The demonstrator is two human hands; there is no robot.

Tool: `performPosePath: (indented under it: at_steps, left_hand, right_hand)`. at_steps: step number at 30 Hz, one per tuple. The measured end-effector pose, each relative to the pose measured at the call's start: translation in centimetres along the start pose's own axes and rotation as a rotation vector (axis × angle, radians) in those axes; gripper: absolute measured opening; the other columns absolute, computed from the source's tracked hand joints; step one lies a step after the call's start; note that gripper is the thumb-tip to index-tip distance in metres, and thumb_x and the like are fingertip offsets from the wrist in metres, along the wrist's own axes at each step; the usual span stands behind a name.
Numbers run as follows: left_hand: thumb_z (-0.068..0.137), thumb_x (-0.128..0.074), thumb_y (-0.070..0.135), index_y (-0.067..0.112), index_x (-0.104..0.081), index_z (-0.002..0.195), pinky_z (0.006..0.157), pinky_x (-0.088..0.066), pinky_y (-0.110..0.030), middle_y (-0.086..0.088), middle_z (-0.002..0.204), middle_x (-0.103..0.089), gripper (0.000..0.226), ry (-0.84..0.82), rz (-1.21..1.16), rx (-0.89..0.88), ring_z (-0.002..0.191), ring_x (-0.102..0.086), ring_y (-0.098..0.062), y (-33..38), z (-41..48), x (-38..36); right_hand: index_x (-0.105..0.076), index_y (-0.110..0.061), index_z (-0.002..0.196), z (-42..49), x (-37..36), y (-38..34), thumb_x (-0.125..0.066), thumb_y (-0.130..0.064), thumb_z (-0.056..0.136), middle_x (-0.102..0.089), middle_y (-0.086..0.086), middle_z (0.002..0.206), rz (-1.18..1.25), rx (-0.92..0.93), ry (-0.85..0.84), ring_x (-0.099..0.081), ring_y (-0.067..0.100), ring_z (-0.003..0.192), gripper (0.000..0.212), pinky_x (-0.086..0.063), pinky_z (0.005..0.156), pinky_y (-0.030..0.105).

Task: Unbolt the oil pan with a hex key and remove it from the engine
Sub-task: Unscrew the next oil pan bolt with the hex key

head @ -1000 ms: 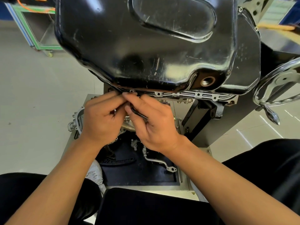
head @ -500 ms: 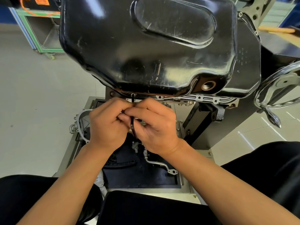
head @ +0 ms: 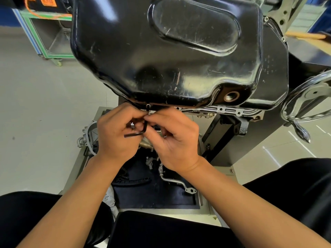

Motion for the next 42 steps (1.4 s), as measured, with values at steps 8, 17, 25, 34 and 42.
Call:
performPosePath:
  at_steps: [8, 17, 25, 34, 42]
  left_hand:
    - [0.087, -0.059, -0.012, -0.006, -0.070, 0.110, 0.093, -0.052, -0.025, -0.013, 0.110, -0.069, 0.026, -0.102, -0.015, -0.083, 0.103, -0.068, -0.019, -0.1, 0.1, 0.0]
    - [0.090, -0.061, 0.014, -0.006, -0.073, 0.092, 0.076, -0.049, -0.014, -0.016, 0.087, -0.070, 0.024, -0.029, -0.013, -0.034, 0.081, -0.063, -0.013, 0.2, 0.6, 0.3]
    - [0.079, -0.065, -0.008, -0.005, -0.074, 0.085, 0.072, -0.049, -0.014, -0.015, 0.082, -0.070, 0.012, -0.025, -0.033, -0.092, 0.077, -0.063, -0.014, -0.5, 0.9, 0.5]
    - [0.094, -0.061, 0.011, -0.005, -0.073, 0.100, 0.083, -0.051, -0.015, -0.006, 0.099, -0.068, 0.021, -0.119, -0.086, -0.119, 0.090, -0.066, -0.012, -0.9, 0.9, 0.7]
    - [0.079, -0.070, 0.005, -0.001, -0.076, 0.097, 0.076, -0.053, -0.018, -0.006, 0.094, -0.072, 0.020, -0.091, -0.088, -0.044, 0.086, -0.066, -0.009, -1.3, 1.2, 0.3]
  right_hand:
    - [-0.076, 0.007, 0.094, 0.2, 0.0, 0.0, -0.082, 0.008, 0.076, -0.072, 0.015, 0.087, -0.001, 0.028, 0.022, -0.068, 0.015, 0.084, 0.020, -0.055, 0.081, 0.023]
    - [-0.076, 0.007, 0.094, -0.1, -0.3, -0.1, -0.084, 0.008, 0.074, -0.072, 0.013, 0.084, -0.003, -0.032, 0.023, -0.058, 0.000, 0.083, 0.021, -0.048, 0.079, 0.013]
    - [-0.076, 0.007, 0.091, 0.4, -0.5, -0.9, -0.083, 0.009, 0.074, -0.072, 0.013, 0.082, 0.001, -0.030, 0.039, -0.059, 0.003, 0.078, 0.018, -0.050, 0.077, 0.015]
    - [-0.077, 0.005, 0.088, 0.7, -0.9, -1.4, -0.083, 0.007, 0.075, -0.073, 0.012, 0.079, 0.002, -0.055, 0.042, -0.061, 0.006, 0.075, 0.015, -0.051, 0.074, 0.018]
    - [-0.077, 0.005, 0.085, 0.6, -0.8, -1.4, -0.082, 0.010, 0.074, -0.068, 0.003, 0.074, -0.001, -0.096, 0.048, -0.052, -0.006, 0.073, 0.013, -0.044, 0.073, 0.012]
Point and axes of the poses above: each hand's wrist, its own z-axis towards the middle knuckle, its own x-axis out of the back of the hand, y = z × x, the point moved 2 cm from there along z, towards the middle knuckle
